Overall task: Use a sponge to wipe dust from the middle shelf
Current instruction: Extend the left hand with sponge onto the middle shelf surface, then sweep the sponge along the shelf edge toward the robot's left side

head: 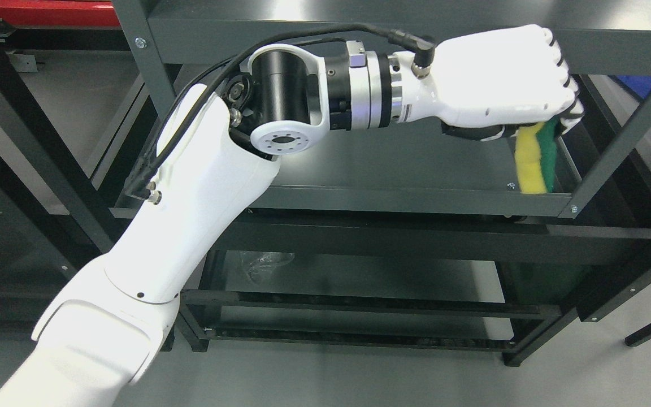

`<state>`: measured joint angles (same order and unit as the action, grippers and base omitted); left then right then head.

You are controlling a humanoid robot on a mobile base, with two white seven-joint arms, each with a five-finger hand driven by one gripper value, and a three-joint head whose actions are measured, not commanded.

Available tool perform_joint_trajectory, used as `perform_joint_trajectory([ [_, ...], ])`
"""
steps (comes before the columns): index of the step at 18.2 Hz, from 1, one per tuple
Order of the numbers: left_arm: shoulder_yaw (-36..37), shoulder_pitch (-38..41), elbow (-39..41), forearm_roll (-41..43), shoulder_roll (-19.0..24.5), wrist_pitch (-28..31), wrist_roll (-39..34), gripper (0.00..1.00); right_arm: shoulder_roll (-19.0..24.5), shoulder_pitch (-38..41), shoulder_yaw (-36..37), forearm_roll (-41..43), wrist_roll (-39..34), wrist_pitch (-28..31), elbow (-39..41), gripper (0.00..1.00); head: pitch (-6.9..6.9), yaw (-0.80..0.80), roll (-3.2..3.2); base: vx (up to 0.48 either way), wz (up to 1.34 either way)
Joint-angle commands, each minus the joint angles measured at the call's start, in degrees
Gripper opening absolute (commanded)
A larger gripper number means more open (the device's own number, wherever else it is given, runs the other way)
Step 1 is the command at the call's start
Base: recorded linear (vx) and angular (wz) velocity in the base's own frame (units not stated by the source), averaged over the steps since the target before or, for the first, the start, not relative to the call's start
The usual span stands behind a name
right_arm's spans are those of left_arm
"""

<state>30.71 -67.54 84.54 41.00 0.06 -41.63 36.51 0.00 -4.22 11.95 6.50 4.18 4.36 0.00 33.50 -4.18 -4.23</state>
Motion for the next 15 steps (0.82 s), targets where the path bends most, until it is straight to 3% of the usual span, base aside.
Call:
perform_joint_trajectory([
  [1, -23.29, 7.94, 5.46, -1.70, 0.94, -3.37, 6.46, 0.00, -1.00, 0.00, 0.00, 0.00, 0.04, 0.03, 1.00, 1.00, 0.00, 0.00, 0.00, 0.006, 0.04],
  [3, -27.44, 9.36, 8.61, -5.29, 0.94, -3.37, 7.60, 0.00, -1.00, 0.00, 0.00, 0.00, 0.04, 0.03, 1.00, 1.00, 0.00, 0.00, 0.00, 0.007, 0.02],
  [4, -28.33, 9.71, 10.10, -7.92, 3.34, -3.37, 7.78, 0.00, -1.00, 0.00, 0.00, 0.00, 0.04, 0.03, 1.00, 1.00, 0.00, 0.00, 0.00, 0.000, 0.00],
  [11, -39.66, 15.76, 9.86, -23.57, 25.14, -3.37, 7.43, 0.00, -1.00, 0.00, 0.00, 0.00, 0.04, 0.03, 1.00, 1.00, 0.00, 0.00, 0.00, 0.000, 0.00],
  [15, -45.73, 20.59, 9.59, -32.54, 35.25, -3.37, 7.52, 0.00, -1.00, 0.00, 0.00, 0.00, 0.04, 0.03, 1.00, 1.00, 0.00, 0.00, 0.00, 0.000, 0.00],
])
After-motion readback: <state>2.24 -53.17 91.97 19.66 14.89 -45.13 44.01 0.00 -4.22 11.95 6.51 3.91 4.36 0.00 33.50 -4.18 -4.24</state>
